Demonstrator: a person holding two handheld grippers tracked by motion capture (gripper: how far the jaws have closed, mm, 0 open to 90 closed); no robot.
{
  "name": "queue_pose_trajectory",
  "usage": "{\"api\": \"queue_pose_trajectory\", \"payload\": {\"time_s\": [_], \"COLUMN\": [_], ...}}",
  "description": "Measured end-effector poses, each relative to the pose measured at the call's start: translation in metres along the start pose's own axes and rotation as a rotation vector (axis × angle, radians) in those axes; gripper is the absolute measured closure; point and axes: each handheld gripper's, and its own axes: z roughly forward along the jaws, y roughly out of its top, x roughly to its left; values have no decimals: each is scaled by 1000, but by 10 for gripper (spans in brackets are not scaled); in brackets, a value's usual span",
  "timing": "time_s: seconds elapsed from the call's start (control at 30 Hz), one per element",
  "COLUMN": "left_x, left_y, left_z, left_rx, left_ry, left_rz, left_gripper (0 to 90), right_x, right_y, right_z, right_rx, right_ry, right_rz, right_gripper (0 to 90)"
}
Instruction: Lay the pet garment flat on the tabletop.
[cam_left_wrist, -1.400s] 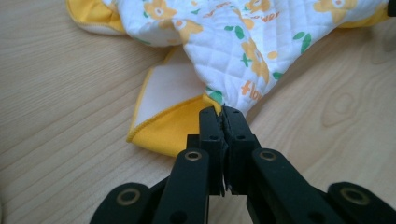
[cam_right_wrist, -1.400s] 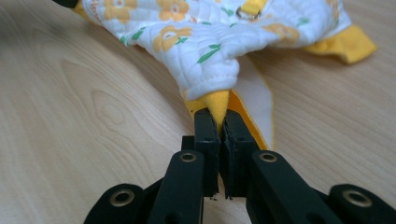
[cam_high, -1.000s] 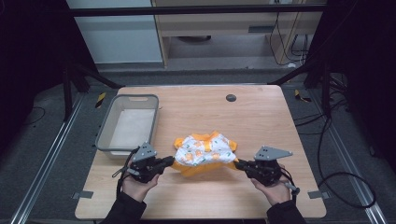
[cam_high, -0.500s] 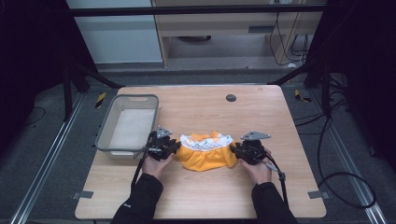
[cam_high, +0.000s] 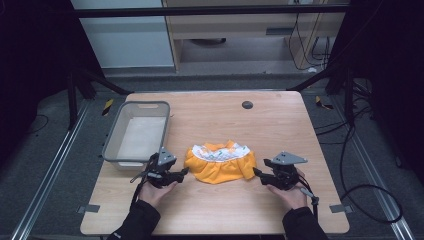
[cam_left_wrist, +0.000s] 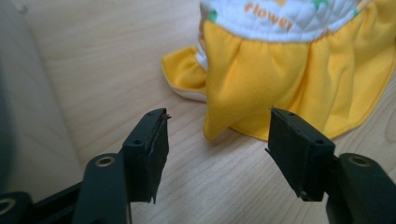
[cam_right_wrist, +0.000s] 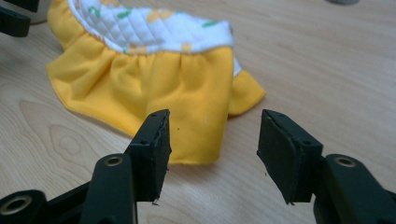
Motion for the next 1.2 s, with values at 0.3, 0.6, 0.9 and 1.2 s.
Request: {"api": "queue_pose_trajectory", "payload": {"time_s": [0.3,0.6,0.9,1.2], "left_x": [-1,-3,1,-13], "left_y": [-2,-1,4,-7], "left_z": [27,27,0,-49], "left_rx": [68,53,-19,-22], "left_ry": [42,-3,-90,-171], "left_rz": [33,22,-21,-9], "left_gripper": [402,788,868,867], "right_x": [-3,-2,-1,13], "right_y": [-4,-6,0,7], "right_z": [27,35,17,-29], "right_rx": [32,82,74,30], "right_ry": [32,54,66,152], "right_rz": [45,39,37,10], "right_gripper": [428,724,869,867]}}
